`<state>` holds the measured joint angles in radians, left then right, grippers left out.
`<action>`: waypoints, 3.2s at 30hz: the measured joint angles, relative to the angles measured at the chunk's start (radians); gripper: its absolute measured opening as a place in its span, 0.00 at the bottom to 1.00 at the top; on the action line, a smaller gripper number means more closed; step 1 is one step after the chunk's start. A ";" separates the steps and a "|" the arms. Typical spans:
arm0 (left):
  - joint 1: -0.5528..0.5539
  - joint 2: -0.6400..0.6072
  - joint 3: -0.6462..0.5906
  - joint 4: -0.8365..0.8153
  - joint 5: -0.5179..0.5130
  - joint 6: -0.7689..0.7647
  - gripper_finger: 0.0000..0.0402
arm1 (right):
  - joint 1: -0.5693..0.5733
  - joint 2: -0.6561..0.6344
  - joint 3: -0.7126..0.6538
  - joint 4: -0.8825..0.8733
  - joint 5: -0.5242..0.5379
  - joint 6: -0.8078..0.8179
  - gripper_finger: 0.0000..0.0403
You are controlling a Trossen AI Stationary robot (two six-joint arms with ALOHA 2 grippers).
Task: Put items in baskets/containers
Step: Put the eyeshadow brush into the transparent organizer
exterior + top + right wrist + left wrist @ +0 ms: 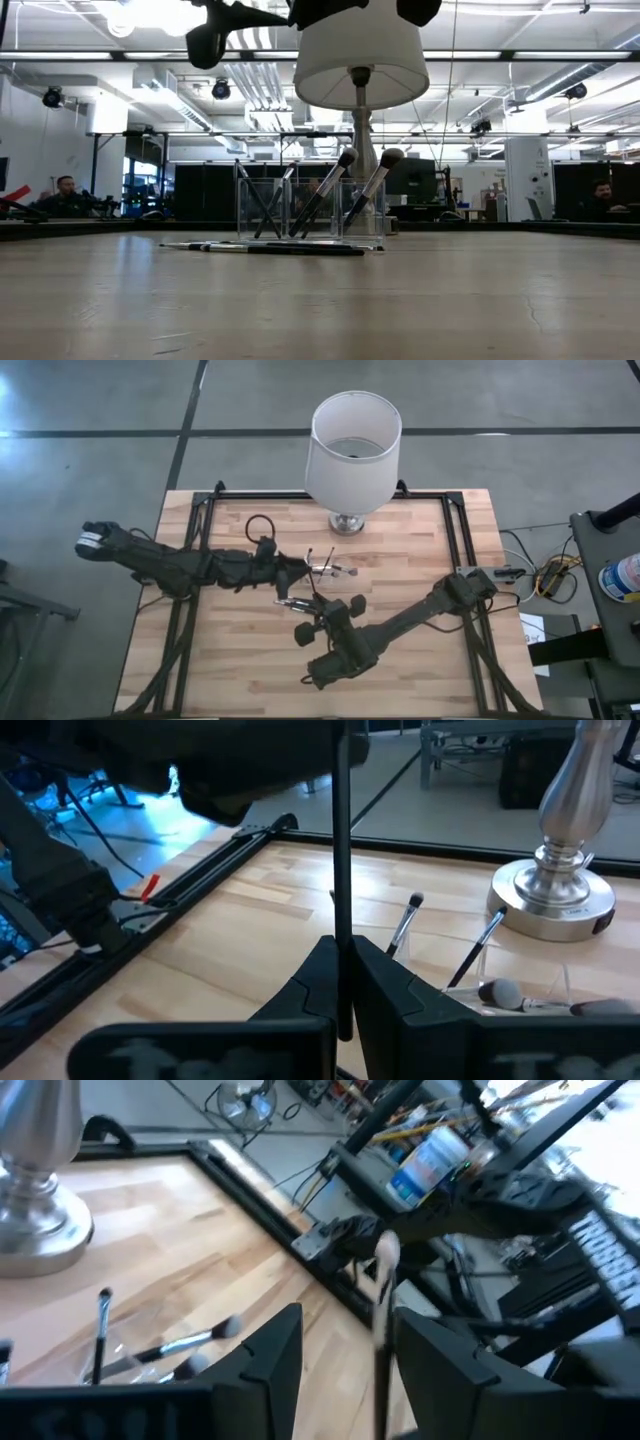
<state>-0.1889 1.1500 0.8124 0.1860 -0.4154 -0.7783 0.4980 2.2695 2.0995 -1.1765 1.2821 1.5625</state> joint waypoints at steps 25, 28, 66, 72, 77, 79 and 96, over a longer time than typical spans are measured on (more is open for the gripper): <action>0.004 0.011 0.000 0.047 -0.006 -0.008 0.15 | -0.012 0.000 -0.006 0.003 -0.026 -0.044 0.03; 0.004 0.009 0.000 0.021 -0.005 -0.015 0.15 | -0.012 0.000 -0.006 0.003 -0.028 -0.044 0.03; 0.143 0.015 0.000 -0.154 -0.131 0.278 0.02 | -0.005 -0.122 -0.115 -0.294 -0.423 -0.088 0.41; 0.208 0.061 -0.040 -0.136 -0.128 0.339 0.02 | 0.015 -0.273 -0.331 -0.272 -0.449 0.056 0.35; 0.202 0.111 -0.076 -0.028 -0.118 0.356 0.02 | 0.005 -0.396 -0.506 -0.248 -0.461 0.182 0.31; 0.199 0.128 -0.093 -0.027 -0.123 0.355 0.02 | 0.005 -0.431 -0.549 -0.226 -0.482 0.189 0.29; 0.160 0.280 -0.116 -0.008 -0.125 0.279 0.14 | 0.005 -0.448 -0.636 0.137 -0.549 -0.057 0.31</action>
<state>-0.0286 1.4299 0.6964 0.1776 -0.5401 -0.4989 0.5025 1.8214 1.4632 -1.0400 0.7330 1.5059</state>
